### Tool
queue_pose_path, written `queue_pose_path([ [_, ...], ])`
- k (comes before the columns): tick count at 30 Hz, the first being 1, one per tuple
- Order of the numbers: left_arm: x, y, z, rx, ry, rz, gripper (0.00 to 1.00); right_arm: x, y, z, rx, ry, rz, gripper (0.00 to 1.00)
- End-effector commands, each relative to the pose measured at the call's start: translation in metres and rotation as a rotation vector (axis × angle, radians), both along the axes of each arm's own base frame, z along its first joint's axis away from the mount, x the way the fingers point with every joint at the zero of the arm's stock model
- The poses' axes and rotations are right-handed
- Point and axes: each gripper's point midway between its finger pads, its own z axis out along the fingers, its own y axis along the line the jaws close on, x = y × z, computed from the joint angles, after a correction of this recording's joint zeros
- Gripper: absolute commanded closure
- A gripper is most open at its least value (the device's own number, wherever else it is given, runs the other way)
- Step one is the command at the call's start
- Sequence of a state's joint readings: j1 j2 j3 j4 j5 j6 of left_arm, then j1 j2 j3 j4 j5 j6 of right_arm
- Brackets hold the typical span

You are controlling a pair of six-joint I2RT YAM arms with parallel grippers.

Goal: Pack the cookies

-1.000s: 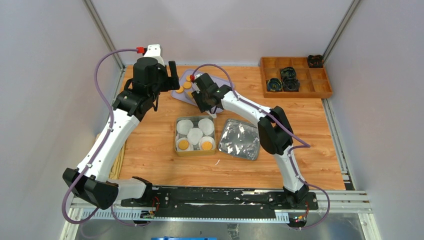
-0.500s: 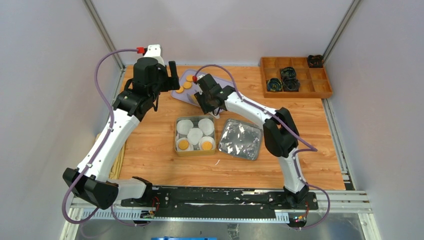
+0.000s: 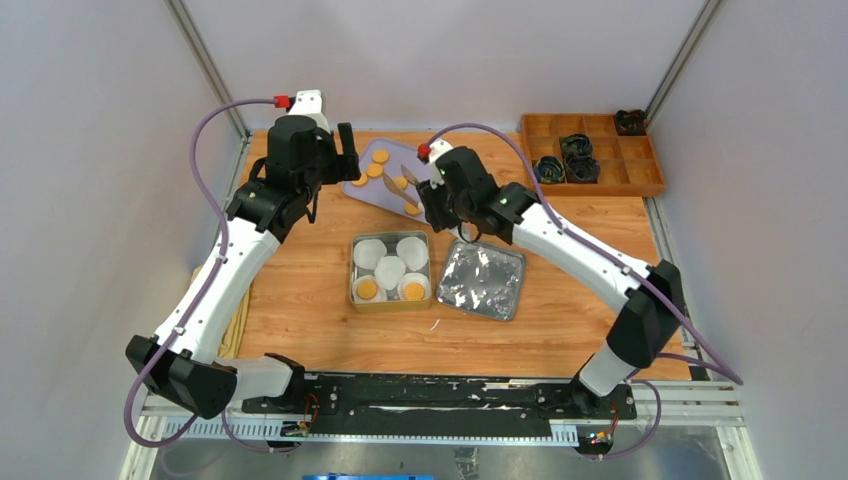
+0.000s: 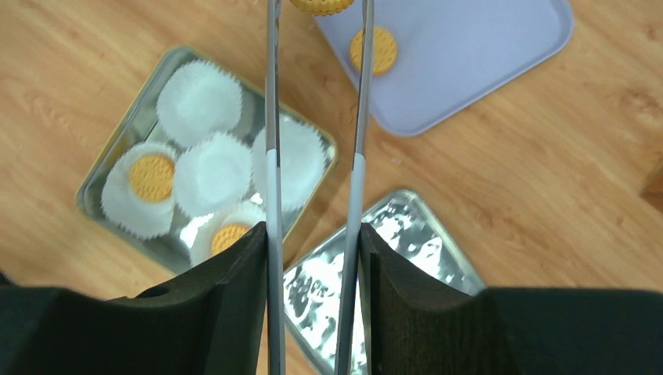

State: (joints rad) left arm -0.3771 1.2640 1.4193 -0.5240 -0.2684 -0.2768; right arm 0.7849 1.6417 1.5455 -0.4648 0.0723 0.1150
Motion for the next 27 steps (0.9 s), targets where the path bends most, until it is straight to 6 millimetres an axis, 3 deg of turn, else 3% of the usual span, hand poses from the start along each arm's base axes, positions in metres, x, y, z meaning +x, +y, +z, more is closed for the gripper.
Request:
queue_pose_path([
  [1,0.001,-0.006,0.003,-0.029,-0.015,-0.014,0.19,-0.059,0.005,-0.007,0.004,0.057,0.105,1.0],
  [6,-0.001,-0.009,0.005,-0.049,-0.015,-0.026,0.19,-0.108,0.002,-0.024,-0.046,0.087,0.168,1.0],
  [10,-0.003,-0.011,0.005,-0.067,-0.013,-0.036,0.19,-0.129,0.0,-0.042,-0.073,0.13,0.178,1.0],
  [17,-0.008,-0.011,0.01,-0.077,-0.022,-0.041,0.19,-0.137,-0.007,-0.069,-0.12,0.182,0.161,1.0],
  [27,-0.008,-0.008,0.01,-0.066,-0.024,-0.031,0.19,-0.14,0.01,-0.073,-0.13,0.197,0.197,1.0],
])
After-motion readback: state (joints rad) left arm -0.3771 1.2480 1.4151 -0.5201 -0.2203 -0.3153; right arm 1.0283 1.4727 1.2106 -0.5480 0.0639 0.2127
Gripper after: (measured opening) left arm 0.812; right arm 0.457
